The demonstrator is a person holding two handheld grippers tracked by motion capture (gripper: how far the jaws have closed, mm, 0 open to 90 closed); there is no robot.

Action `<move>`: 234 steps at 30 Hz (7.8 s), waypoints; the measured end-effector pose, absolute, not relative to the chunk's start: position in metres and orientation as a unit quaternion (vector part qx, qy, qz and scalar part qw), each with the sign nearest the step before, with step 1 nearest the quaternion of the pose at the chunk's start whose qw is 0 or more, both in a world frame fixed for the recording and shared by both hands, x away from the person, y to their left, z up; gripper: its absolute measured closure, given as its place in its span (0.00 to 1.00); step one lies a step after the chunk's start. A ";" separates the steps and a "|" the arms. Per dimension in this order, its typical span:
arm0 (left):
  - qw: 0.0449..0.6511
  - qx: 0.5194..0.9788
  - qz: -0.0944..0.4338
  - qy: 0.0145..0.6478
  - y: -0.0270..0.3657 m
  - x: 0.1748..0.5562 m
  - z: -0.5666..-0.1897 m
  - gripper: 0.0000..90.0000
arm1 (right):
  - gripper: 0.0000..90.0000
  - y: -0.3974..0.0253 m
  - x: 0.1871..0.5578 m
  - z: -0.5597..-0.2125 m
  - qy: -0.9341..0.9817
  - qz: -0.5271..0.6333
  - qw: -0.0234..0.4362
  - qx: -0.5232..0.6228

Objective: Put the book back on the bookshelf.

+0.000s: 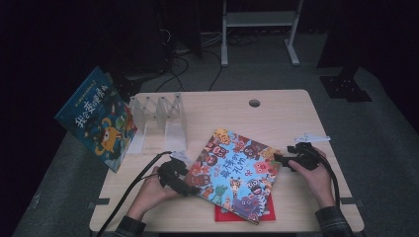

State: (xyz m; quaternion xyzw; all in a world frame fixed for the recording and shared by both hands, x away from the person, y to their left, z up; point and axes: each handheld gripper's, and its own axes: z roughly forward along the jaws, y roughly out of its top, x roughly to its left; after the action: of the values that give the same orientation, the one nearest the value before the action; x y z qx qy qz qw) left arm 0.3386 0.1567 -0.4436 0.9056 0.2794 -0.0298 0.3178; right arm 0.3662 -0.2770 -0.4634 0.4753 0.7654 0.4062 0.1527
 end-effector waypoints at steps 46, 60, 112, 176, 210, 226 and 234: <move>0.320 0.905 -0.025 0.280 0.171 0.317 -0.442 0.05 | 0.23 -0.252 0.336 -0.469 0.793 0.431 0.106 0.417; 0.330 0.895 -0.011 0.301 0.173 0.347 -0.440 0.05 | 0.59 -0.260 0.312 -0.452 0.803 0.430 0.150 0.385; 0.339 0.886 -0.068 0.309 0.169 0.372 -0.458 0.02 | 0.99 -0.219 0.272 -0.460 0.859 0.414 0.063 0.296; 0.408 0.872 -0.089 0.255 0.162 0.400 -0.343 0.24 | 0.99 -0.190 0.285 -0.458 0.863 0.415 0.062 0.280; 0.304 0.908 -0.123 0.262 0.138 0.425 -0.276 0.78 | 0.94 -0.153 0.297 -0.461 0.867 0.425 0.068 0.250; 0.273 0.917 -0.112 0.267 0.134 0.419 -0.251 0.84 | 0.48 -0.235 0.334 -0.460 0.798 0.417 0.185 0.395; 0.263 0.923 -0.103 0.262 0.134 0.414 -0.242 0.89 | 0.37 -0.298 0.366 -0.475 0.740 0.379 0.233 0.505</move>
State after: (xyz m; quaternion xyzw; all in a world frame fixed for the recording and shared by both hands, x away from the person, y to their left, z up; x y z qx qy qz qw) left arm 0.4135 0.1341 -0.2419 0.9227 0.2620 -0.1032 0.2633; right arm 0.3662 -0.2976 -0.4749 0.5049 0.7397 0.3788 0.2334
